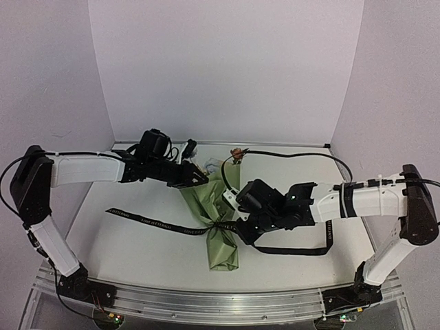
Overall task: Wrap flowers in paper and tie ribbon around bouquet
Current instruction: Cross the half-tied ribbon over the folded bouquet.
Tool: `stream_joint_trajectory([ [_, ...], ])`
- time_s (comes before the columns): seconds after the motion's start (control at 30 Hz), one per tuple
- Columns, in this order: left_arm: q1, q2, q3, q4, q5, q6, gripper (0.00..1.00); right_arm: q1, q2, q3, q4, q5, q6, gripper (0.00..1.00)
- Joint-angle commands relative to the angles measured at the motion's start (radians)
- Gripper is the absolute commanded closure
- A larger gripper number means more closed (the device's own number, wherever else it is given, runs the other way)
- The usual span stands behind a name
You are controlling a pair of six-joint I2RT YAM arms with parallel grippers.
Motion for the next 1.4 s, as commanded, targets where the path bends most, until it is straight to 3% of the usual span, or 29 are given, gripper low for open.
stream_joint_trajectory([
  [0.0,-0.058,-0.118,-0.057,-0.038,-0.027,0.074,0.71,-0.021,-0.054,-0.002,-0.013,0.036,0.032,1.0],
  [0.37,-0.175,-0.081,-0.13,0.037,-0.021,0.219,0.63,-0.077,-0.086,-0.055,0.09,-0.09,0.092,1.0],
  [0.93,-0.262,0.053,-0.054,0.058,-0.058,0.299,0.58,-0.099,-0.114,-0.116,0.159,-0.144,0.154,1.0],
  [1.1,-0.283,0.08,-0.027,0.056,-0.114,0.298,0.65,-0.099,-0.117,-0.119,0.162,-0.147,0.159,1.0],
  [1.37,-0.296,0.089,-0.024,0.088,-0.167,0.292,0.97,-0.099,-0.13,-0.141,0.162,-0.13,0.17,0.98],
])
